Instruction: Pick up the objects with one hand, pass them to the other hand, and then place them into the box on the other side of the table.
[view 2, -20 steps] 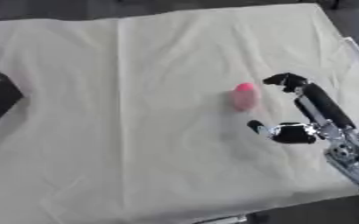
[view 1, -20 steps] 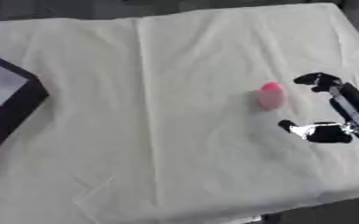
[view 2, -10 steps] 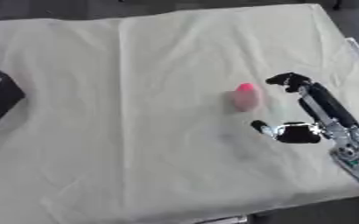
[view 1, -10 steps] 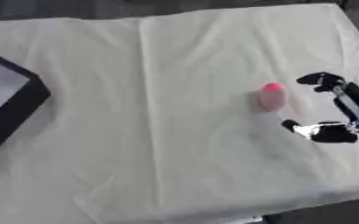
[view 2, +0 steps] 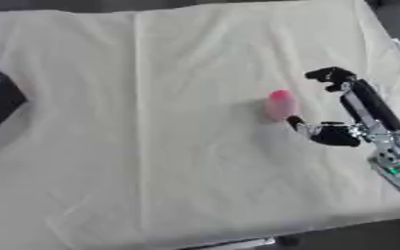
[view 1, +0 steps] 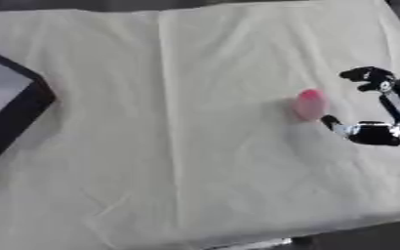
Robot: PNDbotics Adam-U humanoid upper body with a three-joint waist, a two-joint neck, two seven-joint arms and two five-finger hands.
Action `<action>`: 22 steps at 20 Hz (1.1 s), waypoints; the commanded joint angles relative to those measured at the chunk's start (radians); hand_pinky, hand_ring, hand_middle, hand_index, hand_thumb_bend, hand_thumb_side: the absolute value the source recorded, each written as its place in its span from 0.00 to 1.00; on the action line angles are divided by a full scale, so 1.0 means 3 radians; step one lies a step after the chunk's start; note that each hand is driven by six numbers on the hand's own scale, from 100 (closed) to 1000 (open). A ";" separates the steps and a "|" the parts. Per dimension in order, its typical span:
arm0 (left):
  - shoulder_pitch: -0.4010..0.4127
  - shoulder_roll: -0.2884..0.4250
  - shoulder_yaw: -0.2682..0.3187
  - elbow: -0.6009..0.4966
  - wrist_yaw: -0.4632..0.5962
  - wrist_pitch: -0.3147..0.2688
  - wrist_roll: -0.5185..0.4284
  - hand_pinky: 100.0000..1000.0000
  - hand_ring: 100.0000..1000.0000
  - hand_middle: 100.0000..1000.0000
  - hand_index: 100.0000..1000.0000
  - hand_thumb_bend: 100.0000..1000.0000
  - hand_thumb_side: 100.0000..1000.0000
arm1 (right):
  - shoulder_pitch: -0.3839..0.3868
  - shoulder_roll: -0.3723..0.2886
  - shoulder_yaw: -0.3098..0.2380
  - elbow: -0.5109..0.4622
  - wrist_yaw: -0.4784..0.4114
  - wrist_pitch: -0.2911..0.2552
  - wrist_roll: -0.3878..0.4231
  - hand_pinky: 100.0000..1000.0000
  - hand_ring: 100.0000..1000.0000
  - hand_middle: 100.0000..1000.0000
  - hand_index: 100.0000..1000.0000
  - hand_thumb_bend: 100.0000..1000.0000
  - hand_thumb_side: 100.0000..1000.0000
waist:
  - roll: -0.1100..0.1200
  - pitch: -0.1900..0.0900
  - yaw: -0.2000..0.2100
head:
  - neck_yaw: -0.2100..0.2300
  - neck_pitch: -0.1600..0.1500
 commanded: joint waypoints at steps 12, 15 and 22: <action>-0.0121 0.0019 0.0013 -0.0085 0.0008 -0.0034 0.0011 1.00 0.61 0.61 0.69 0.00 0.66 | 0.0058 0.0060 -0.0022 -0.0050 -0.0026 0.0078 -0.0149 0.76 0.83 0.76 0.76 0.37 0.06 | -0.0072 0.0114 0.0106 | -0.0103 -0.0042; -0.0134 0.0010 0.0014 -0.0089 0.0002 -0.0029 0.0005 1.00 0.61 0.61 0.69 0.00 0.66 | 0.0058 0.0087 -0.0031 -0.0050 -0.0020 0.0086 -0.0135 0.76 0.83 0.76 0.76 0.37 0.05 | -0.0084 0.0144 0.0139 | -0.0106 -0.0075; -0.0141 0.0008 0.0023 -0.0106 -0.0004 -0.0026 0.0010 1.00 0.61 0.61 0.69 0.00 0.67 | 0.0100 0.0181 -0.0084 -0.0050 0.0025 0.0160 -0.0222 0.76 0.83 0.75 0.76 0.33 0.05 | -0.0107 0.0217 0.0215 | -0.0074 -0.0195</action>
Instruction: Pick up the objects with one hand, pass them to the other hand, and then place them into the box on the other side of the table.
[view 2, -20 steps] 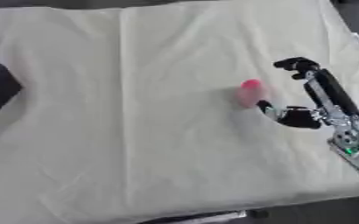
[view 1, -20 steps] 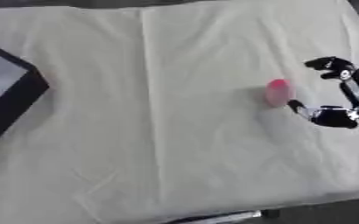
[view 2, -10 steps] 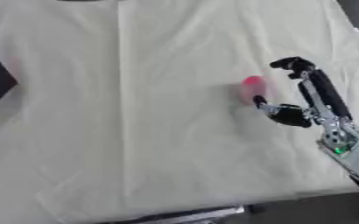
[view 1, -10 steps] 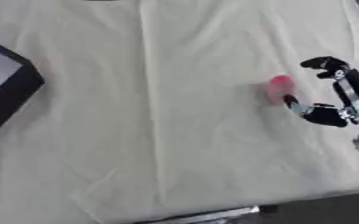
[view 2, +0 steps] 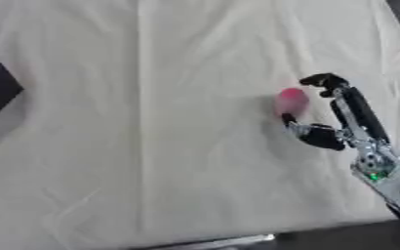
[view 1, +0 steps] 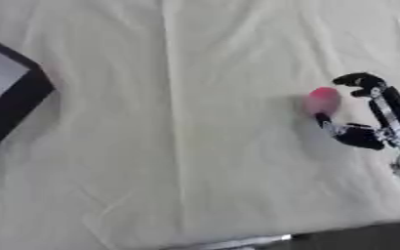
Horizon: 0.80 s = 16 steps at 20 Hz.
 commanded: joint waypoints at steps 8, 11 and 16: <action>-0.0066 0.0058 0.0051 -0.0069 -0.0009 -0.0003 0.0007 1.00 0.61 0.61 0.69 0.00 0.67 | 0.0027 0.0030 -0.0078 -0.0050 0.0062 0.0133 -0.0104 0.76 0.83 0.75 0.75 0.29 0.05 | -0.0041 0.0045 0.0051 | 0.0008 -0.0146; -0.0064 0.0057 0.0053 -0.0069 -0.0010 -0.0004 0.0010 1.00 0.61 0.61 0.69 0.00 0.67 | 0.0028 0.0035 -0.0079 -0.0050 0.0081 0.0162 -0.0125 0.76 0.83 0.75 0.75 0.29 0.05 | -0.0040 0.0050 0.0054 | 0.0007 -0.0151; -0.0039 0.0058 0.0059 -0.0059 -0.0019 -0.0002 0.0011 1.00 0.61 0.61 0.69 0.00 0.68 | 0.0073 0.0060 -0.0144 -0.0050 0.0121 0.0301 -0.0211 0.77 0.83 0.76 0.78 0.54 0.02 | -0.0025 0.0069 0.0037 | 0.0023 -0.0139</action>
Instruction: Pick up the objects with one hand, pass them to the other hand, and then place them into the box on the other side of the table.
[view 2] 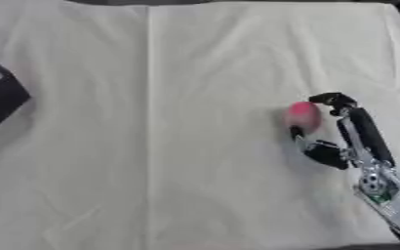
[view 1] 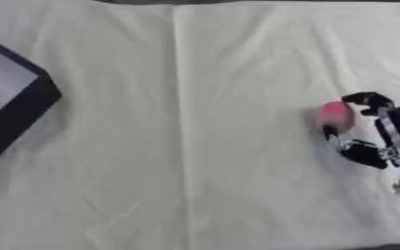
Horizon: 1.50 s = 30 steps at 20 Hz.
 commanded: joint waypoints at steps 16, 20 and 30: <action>-0.0033 0.0040 0.0055 -0.0029 -0.0041 -0.0006 0.0007 1.00 0.61 0.61 0.69 0.00 0.68 | 0.0068 0.0021 -0.0081 -0.0048 0.0083 0.0202 -0.0128 0.76 0.79 0.64 0.62 0.30 0.05 | 0.0001 0.0005 -0.0019 | 0.0004 -0.0014; -0.0031 0.0036 0.0054 -0.0028 -0.0042 -0.0007 0.0005 1.00 0.61 0.62 0.69 0.00 0.68 | 0.0077 0.0031 -0.0062 -0.0048 0.0075 0.0166 -0.0104 0.74 0.75 0.57 0.56 0.35 0.00 | 0.0000 0.0000 -0.0017 | -0.0001 -0.0010; -0.0017 0.0035 0.0056 -0.0027 -0.0029 -0.0006 0.0007 1.00 0.61 0.62 0.69 0.00 0.69 | 0.0105 0.0041 -0.0054 -0.0048 -0.0037 0.0032 0.0035 0.73 0.74 0.56 0.54 0.25 0.00 | -0.0003 -0.0037 -0.0035 | -0.0009 0.0006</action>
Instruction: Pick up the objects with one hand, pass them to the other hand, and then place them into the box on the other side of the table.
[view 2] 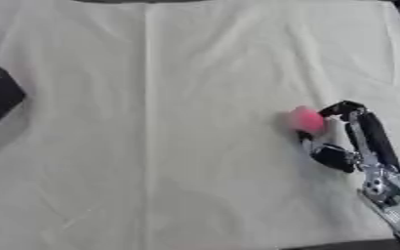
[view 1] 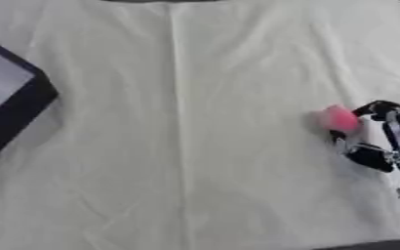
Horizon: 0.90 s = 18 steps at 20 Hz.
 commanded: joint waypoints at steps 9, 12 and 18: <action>-0.0007 0.0084 0.0052 -0.0045 0.0040 -0.0022 0.0004 1.00 0.61 0.62 0.69 0.00 0.67 | 0.0109 -0.0091 -0.0033 -0.0030 0.0075 -0.0347 -0.0153 0.70 0.72 0.55 0.53 0.21 0.00 | 0.0018 -0.0152 -0.0059 | -0.0001 0.0062; 0.0005 0.0093 0.0052 -0.0048 0.0046 -0.0021 0.0010 1.00 0.61 0.62 0.69 0.00 0.67 | 0.0132 -0.0101 -0.0020 -0.0030 0.0120 -0.0457 -0.0193 0.71 0.72 0.55 0.54 0.20 0.00 | 0.0026 -0.0192 -0.0078 | 0.0002 0.0083; -0.0017 0.0103 0.0054 -0.0073 0.0070 -0.0029 0.0024 1.00 0.61 0.62 0.69 0.00 0.64 | 0.0126 -0.0157 -0.0021 -0.0030 0.0201 -0.0679 -0.0354 0.70 0.71 0.55 0.54 0.17 0.00 | 0.0049 -0.0267 -0.0096 | 0.0006 0.0141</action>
